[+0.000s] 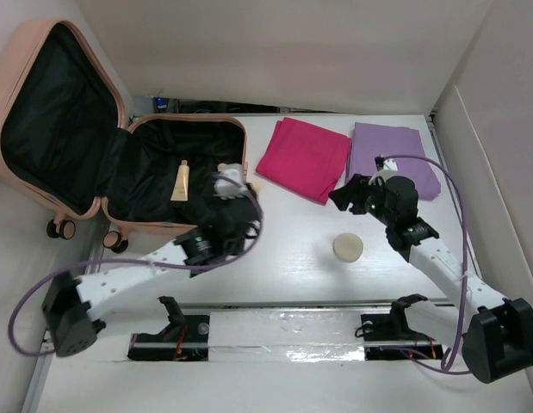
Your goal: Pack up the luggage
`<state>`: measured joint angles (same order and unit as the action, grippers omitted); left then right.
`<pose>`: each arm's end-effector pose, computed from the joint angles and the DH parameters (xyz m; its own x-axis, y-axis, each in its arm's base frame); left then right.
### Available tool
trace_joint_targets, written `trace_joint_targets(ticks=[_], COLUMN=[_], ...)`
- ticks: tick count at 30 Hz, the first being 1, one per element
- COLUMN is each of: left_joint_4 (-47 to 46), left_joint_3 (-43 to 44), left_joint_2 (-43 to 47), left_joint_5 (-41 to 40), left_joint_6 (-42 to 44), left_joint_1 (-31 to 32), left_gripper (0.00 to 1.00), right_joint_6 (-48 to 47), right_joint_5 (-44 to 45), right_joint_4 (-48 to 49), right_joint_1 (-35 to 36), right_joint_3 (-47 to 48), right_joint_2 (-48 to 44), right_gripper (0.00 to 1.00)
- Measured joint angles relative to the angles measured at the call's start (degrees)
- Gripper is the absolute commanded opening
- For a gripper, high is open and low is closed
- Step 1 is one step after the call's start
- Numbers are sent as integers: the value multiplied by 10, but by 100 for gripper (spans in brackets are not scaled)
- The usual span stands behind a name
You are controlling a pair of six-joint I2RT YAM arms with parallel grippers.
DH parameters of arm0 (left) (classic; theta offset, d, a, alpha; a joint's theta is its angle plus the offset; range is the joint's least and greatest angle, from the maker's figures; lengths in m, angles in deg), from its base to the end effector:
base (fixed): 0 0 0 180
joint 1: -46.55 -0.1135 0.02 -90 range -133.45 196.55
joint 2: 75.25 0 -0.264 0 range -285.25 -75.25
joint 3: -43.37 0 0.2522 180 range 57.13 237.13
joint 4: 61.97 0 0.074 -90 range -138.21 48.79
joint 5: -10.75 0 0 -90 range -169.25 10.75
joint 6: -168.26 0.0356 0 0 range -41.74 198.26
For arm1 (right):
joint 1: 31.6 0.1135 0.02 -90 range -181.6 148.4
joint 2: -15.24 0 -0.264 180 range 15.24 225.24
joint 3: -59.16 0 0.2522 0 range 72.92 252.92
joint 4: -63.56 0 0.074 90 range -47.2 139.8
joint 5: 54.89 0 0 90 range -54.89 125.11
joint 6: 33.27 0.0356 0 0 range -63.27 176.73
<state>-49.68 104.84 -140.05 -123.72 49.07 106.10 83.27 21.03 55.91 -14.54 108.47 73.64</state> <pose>0.1508 -0.2073 0.3110 -0.2524 -0.2574 -0.9328 0.1720 0.9367 -0.3050 0.2218 0.0771 0.2673 -0.4730 0.3082 -0.8254 -0.3308 0.8062 0.4906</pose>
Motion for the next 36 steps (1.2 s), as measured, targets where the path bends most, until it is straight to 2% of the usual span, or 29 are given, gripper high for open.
trace_joint_targets(ticks=[1,3,4,5,8,12,13,17,22,24,25,26,29,33,36], left_joint_4=[-19,-50,-67,-78,-94,-107,-108,-142,-179,-183,-180,-179,-183,-200,-211], left_joint_3=[-14,-47,-66,-82,-99,-98,-99,-114,-151,-174,-177,-179,-184,-207,-229], left_joint_2=[33,93,115,128,129,78,70,70,78,88,92,94,108,140,170], left_joint_5=[-29,-66,-71,-72,-50,8,25,101,189,203,205,204,208,227,242], left_joint_6=[-4,-2,-5,-15,-40,-54,-54,-53,-47,-33,-28,-24,-12,-5,0], left_joint_1=[-30,-104,-148,-190,-273,-281,-276,-241,-200,-134,-104,-73,-15,-8,-8], left_gripper=[23,71,96,99,99,99,99,99,99,98,98,98,97,97,97], right_joint_6=[0,0,0,0,-1,8,14,44,81,95,102,110,137,161,173], right_joint_5=[0,0,0,4,37,107,123,176,212,227,233,238,253,275,283], right_joint_4=[2,-1,-2,-6,-25,-80,-93,-141,-186,-203,-212,-219,-240,-268,-286], right_joint_1=[4,12,16,23,31,35,36,37,44,45,46,47,49,50,47], right_joint_3=[0,0,0,0,-1,-14,-23,-58,-67,-65,-65,-65,-65,-56,-35], right_joint_2=[6,21,26,29,24,-9,-22,-55,-29,-4,9,22,44,67,92], right_gripper=[67,73,80,82,84,83,87,87,81,78,70,57,55,56,61])
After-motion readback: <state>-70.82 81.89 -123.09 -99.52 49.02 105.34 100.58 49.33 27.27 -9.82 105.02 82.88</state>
